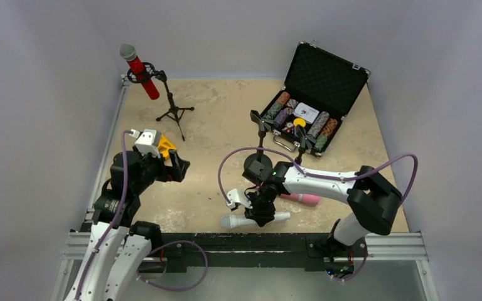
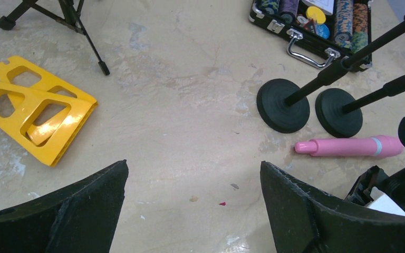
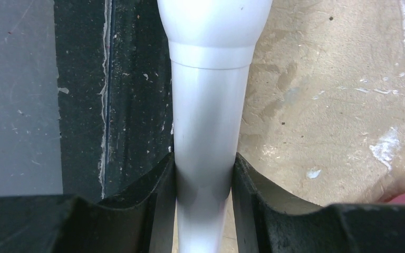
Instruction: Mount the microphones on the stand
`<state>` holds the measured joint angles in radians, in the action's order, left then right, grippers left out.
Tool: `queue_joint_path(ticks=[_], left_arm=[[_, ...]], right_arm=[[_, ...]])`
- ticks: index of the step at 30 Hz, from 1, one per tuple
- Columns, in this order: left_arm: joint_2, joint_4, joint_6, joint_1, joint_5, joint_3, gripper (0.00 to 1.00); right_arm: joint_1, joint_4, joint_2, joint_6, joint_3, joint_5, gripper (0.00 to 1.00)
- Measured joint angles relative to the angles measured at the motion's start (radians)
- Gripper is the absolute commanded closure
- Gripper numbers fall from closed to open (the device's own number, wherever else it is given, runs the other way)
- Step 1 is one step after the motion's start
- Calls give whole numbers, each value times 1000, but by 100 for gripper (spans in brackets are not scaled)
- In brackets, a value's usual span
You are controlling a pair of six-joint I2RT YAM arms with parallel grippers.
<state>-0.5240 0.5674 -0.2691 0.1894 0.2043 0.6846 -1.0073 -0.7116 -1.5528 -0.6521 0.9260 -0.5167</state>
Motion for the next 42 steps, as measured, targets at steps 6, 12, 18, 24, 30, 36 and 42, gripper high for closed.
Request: queue_joint_path(ticks=[6, 12, 18, 24, 30, 36, 42], left_arm=[[15, -29, 0, 0, 40, 0, 1], [16, -30, 0, 0, 56, 0, 1], [16, -31, 0, 0, 62, 0, 1], [16, -31, 0, 0, 65, 0, 1], [16, -32, 0, 0, 68, 0, 1], [16, -34, 0, 0, 72, 0, 1], [16, -35, 0, 0, 73, 0, 1]], right_arm=[[33, -9, 5, -3, 5, -26, 100], [39, -9, 5, -3, 5, -26, 100], [39, -8, 5, -3, 5, -25, 100], [40, -8, 4, -2, 5, -24, 100], [45, -8, 4, -2, 5, -24, 100], [54, -7, 2, -2, 5, -20, 100], [59, -14, 1, -8, 5, -26, 100]])
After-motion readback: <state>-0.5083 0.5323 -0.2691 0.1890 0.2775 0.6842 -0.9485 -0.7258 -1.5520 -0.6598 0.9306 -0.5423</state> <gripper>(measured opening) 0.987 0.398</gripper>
